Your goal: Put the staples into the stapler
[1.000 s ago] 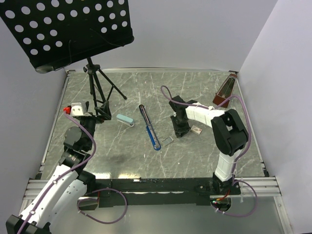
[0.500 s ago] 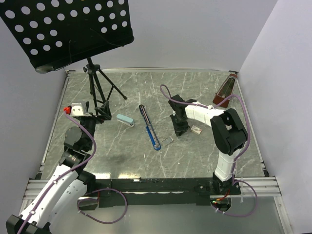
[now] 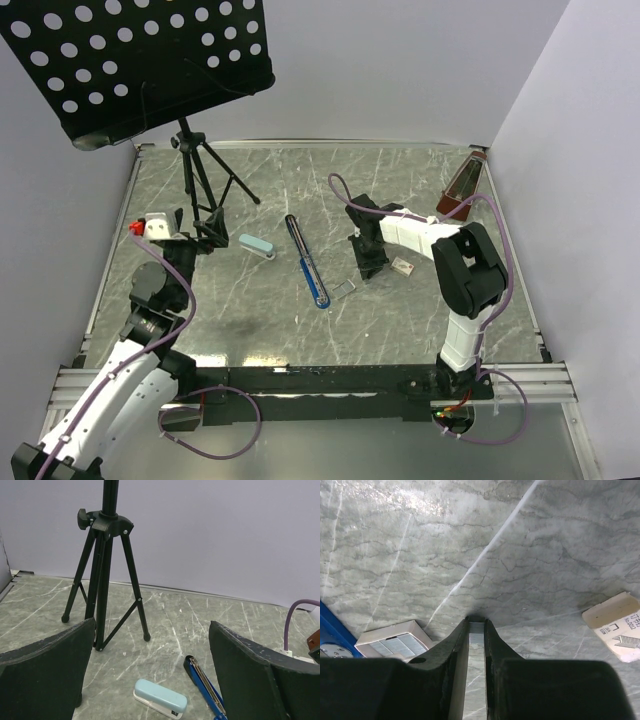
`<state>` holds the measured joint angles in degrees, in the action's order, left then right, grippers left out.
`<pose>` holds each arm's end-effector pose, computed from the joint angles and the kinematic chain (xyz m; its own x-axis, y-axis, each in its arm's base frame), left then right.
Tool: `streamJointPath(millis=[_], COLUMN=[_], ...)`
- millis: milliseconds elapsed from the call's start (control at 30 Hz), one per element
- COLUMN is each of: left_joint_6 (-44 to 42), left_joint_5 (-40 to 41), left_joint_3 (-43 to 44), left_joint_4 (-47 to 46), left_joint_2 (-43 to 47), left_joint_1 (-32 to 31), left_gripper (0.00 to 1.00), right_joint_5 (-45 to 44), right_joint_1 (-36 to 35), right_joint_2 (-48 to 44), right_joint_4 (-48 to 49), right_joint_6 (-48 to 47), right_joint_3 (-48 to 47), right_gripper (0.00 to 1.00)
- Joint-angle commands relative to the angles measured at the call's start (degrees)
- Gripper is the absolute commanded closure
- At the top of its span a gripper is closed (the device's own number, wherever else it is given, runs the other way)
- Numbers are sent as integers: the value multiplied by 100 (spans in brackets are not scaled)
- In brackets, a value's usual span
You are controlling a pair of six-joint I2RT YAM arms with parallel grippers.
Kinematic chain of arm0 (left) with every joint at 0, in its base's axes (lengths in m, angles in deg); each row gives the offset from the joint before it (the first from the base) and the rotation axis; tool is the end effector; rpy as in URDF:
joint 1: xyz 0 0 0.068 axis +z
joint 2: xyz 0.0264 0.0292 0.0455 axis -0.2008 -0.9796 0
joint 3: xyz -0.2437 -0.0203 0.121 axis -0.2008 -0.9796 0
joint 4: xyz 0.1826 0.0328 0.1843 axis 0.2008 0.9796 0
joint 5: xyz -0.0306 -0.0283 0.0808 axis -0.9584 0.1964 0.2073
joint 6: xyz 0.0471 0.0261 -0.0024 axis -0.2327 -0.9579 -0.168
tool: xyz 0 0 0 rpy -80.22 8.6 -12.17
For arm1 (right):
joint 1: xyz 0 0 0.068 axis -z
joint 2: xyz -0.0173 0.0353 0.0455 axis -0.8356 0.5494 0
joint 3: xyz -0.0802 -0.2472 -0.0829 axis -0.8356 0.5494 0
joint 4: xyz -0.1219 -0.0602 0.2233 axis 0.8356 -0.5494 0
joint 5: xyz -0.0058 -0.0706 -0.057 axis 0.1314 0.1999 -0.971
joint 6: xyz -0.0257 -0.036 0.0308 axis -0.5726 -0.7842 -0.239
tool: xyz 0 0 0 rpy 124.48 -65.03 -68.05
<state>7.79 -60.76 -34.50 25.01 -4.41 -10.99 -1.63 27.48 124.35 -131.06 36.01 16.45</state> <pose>0.1425 -0.0465 0.3136 0.2083 -0.2850 -0.9356 0.1079 0.9575 -0.2677 0.3033 0.1701 0.1611 -0.9549 -0.2240 -0.1949 -0.2421 0.9674 0.0744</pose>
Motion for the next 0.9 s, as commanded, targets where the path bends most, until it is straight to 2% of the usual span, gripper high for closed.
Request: streamJointPath(millis=[0,400,867], left_joint_6=[-39,-22,31], left_joint_5=[-37,86,279], left_joint_3=[-9,-27,-27], left_joint_4=[-247,-203,-115], left_joint_2=[101,347,531], left_joint_1=[-28,-116,-230], left_gripper=[0,1,1], right_joint_5=[-102,-330,-304], right_joint_1=[1,-429,-1607], right_joint_2=[-349,-639,46], right_joint_4=[-128,-296,-85], right_joint_6=[-21,84,444], right_joint_3=[-145,-830,-1754], right_gripper=[84,83,83])
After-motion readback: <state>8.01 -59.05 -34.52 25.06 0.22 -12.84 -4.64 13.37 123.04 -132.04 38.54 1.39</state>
